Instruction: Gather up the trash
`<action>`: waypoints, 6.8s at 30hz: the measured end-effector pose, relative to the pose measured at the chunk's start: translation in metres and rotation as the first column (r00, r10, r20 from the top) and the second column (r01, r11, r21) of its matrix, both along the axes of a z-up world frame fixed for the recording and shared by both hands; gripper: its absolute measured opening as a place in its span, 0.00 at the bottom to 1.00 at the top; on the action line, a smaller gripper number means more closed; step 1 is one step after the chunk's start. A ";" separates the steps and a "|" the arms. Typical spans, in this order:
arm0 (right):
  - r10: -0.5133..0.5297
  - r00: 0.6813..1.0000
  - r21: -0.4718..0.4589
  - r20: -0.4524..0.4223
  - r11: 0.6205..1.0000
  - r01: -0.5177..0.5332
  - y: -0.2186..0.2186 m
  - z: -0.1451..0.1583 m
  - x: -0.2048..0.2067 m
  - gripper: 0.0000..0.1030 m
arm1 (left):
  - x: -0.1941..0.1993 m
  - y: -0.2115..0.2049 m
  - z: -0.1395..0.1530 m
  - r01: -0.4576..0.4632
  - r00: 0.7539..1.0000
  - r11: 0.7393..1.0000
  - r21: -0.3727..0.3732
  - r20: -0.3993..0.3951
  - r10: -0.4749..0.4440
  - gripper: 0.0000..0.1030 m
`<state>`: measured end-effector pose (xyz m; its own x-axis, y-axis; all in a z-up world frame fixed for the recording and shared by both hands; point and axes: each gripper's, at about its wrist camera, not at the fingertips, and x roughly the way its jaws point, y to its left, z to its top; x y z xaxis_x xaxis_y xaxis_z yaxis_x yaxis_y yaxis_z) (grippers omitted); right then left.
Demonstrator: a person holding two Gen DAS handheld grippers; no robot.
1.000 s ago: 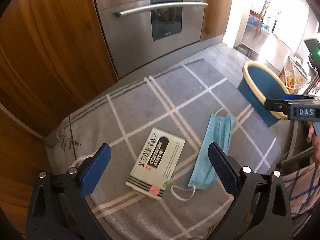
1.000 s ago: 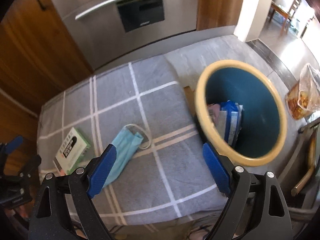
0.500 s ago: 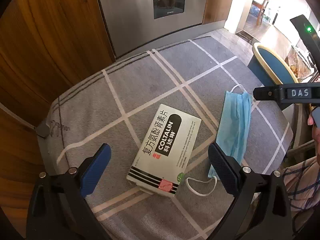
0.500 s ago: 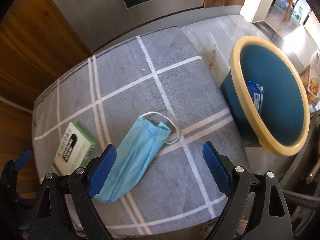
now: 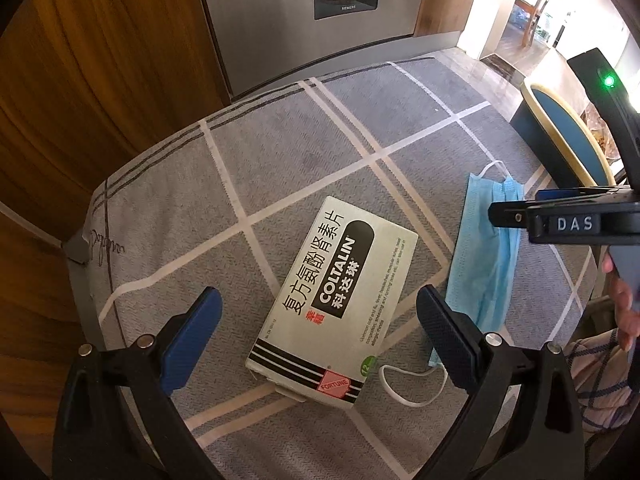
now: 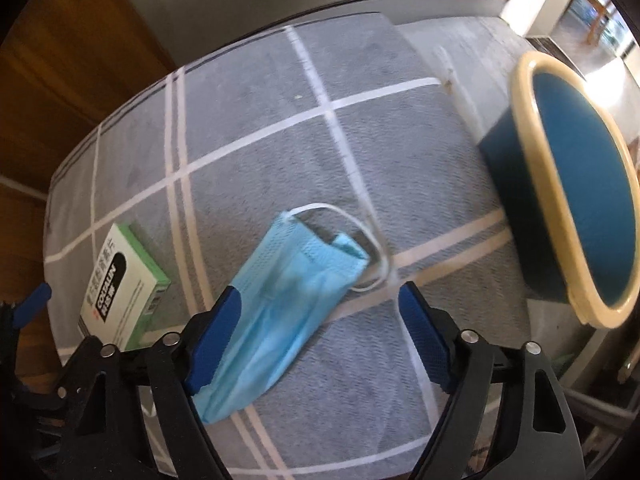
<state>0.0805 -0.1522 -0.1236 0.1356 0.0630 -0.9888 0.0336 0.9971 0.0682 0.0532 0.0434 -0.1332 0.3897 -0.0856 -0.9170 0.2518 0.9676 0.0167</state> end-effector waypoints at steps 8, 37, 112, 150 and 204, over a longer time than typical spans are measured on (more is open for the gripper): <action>0.023 1.000 -0.045 -0.008 0.999 -0.024 0.016 -0.013 0.002 0.65 | 0.000 0.002 -0.006 -0.002 1.000 1.000 0.000 -0.019 0.002 0.93; 0.030 0.988 0.085 0.149 0.995 -0.043 -0.005 0.058 0.005 0.05 | 0.021 -0.010 -0.043 0.056 0.995 0.998 0.039 -0.091 -0.052 0.74; -0.345 0.866 0.078 0.361 0.937 0.341 -0.249 0.171 -0.072 0.45 | -0.017 -0.212 0.122 0.298 0.938 0.944 -0.141 0.227 -0.262 0.88; -0.404 0.830 -0.045 0.385 0.890 0.454 -0.181 0.151 -0.142 0.95 | -0.070 -0.162 0.120 0.245 0.929 0.964 -0.101 0.311 -0.203 0.95; -0.390 0.841 -0.045 0.374 0.898 0.437 -0.176 0.150 -0.137 0.95 | -0.078 -0.159 0.118 0.228 0.936 0.967 -0.115 0.299 -0.185 0.95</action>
